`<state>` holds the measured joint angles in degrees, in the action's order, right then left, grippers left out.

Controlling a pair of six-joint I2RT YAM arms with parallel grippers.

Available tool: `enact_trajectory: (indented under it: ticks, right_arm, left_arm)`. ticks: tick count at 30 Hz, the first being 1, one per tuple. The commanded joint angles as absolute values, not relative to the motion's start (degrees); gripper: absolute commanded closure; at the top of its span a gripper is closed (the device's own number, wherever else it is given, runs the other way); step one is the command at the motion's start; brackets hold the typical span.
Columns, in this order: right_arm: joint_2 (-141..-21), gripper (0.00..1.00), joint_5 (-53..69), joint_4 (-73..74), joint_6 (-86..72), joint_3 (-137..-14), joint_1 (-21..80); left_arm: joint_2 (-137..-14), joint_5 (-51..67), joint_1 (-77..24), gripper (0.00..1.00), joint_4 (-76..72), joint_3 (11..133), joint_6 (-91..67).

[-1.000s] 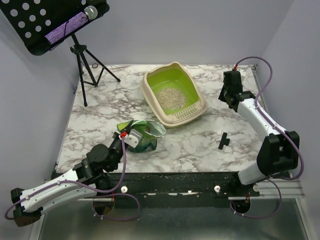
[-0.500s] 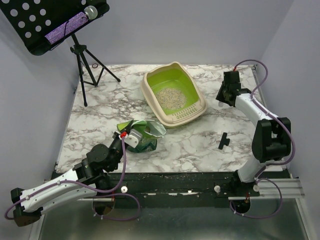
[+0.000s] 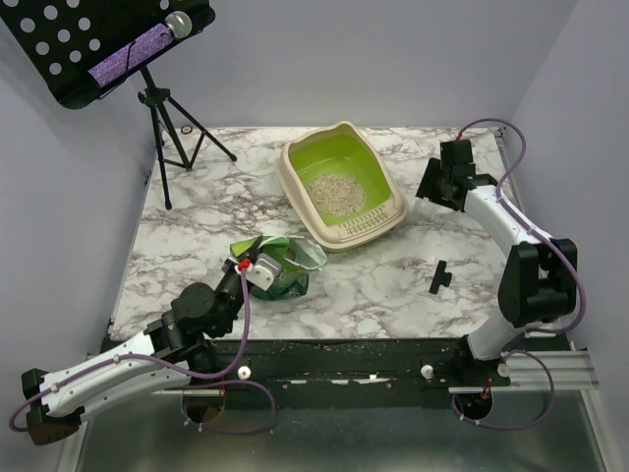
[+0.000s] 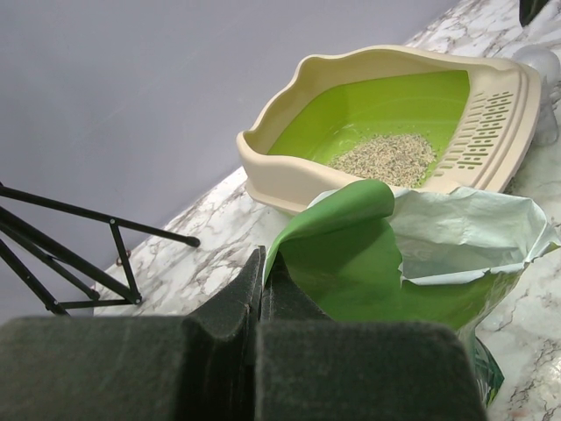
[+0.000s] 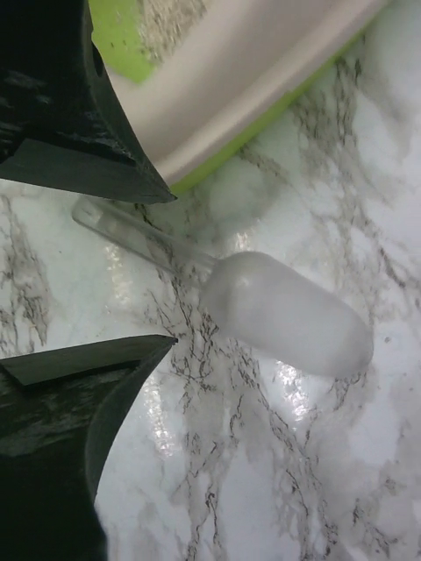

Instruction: Fill the litter box with clean litter

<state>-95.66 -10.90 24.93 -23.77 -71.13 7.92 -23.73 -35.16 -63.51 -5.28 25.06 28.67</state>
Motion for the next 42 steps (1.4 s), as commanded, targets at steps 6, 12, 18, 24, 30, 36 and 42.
enact_trajectory:
  ticks: [6,12,18,24,30,36,42]
  right_arm:
    - [-75.4,0.30,6.8,20.9,-15.3,-68.9,17.7]
    - [-71.6,0.28,22.7,17.3,-3.5,-65.0,27.0]
    - [-72.9,0.27,39.9,11.0,8.1,-59.6,30.5]
    - [-73.5,0.25,48.2,11.0,19.0,-57.9,35.9]
    - [-77.5,0.24,46.1,6.8,23.4,-57.0,41.5]
    - [-81.9,0.24,46.8,-1.6,21.2,-57.2,42.3]
    - [-85.6,0.24,48.9,-6.8,18.4,-59.7,43.5]
  left_arm:
    - [-22.7,-40.1,-63.8,1.00,-12.4,25.8,28.6]
    - [-19.0,-43.7,-63.6,1.00,-17.7,24.3,28.7]
    - [-14.8,-45.0,-63.4,1.00,-21.6,22.5,29.2]
    - [-15.6,-46.7,-63.4,1.00,-22.3,22.6,29.4]
    - [-16.7,-47.2,-63.4,1.00,-22.2,22.9,28.8]
    - [-16.6,-47.0,-63.4,1.00,-22.0,22.9,29.2]
    - [-17.1,-46.9,-63.4,1.00,-21.8,22.8,29.4]
